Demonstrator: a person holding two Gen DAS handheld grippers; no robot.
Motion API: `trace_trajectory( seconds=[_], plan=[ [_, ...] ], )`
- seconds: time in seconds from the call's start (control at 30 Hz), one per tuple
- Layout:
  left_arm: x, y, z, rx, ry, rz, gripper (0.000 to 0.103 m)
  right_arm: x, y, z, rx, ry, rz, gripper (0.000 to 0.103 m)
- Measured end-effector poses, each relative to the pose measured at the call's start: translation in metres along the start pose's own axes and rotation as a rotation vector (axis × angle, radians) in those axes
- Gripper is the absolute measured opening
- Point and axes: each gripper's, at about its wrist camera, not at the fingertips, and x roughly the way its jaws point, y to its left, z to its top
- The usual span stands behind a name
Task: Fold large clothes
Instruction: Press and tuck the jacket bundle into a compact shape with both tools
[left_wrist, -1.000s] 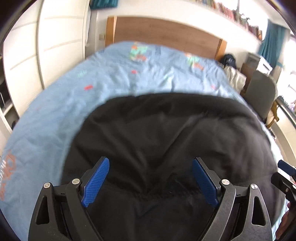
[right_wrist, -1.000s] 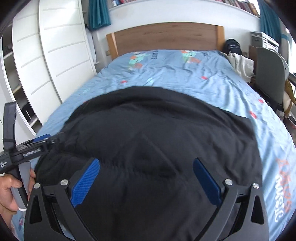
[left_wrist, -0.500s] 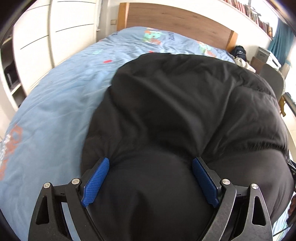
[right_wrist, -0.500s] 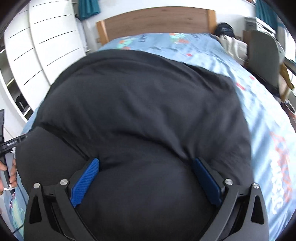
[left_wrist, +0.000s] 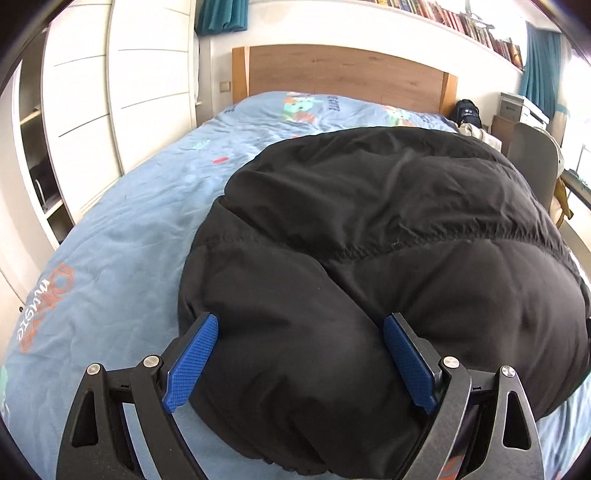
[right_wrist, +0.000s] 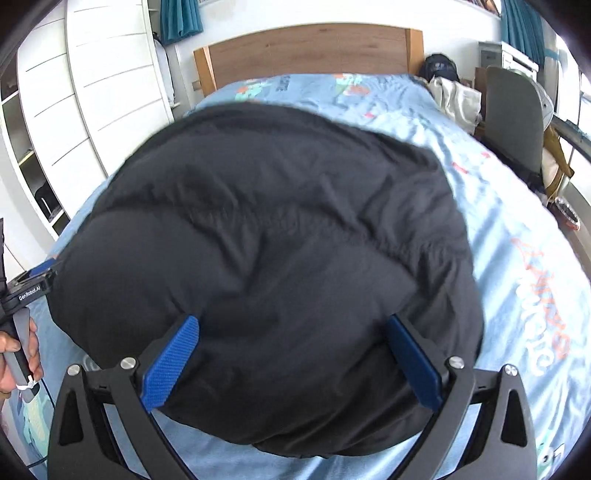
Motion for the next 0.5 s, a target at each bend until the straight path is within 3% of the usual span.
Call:
trace_trajectory(
  seconds=[0.17, 0.5],
  plan=[
    [0.006, -0.001, -0.004, -0.006, -0.028, -0.010, 0.090, 0.005, -0.021, -0.005, 0.035, -0.009, 0.012, 0.102],
    [0.009, -0.005, -0.004, 0.015, 0.007, 0.051, 0.099, 0.001, -0.029, -0.008, 0.043, -0.002, -0.001, 0.102]
  ],
)
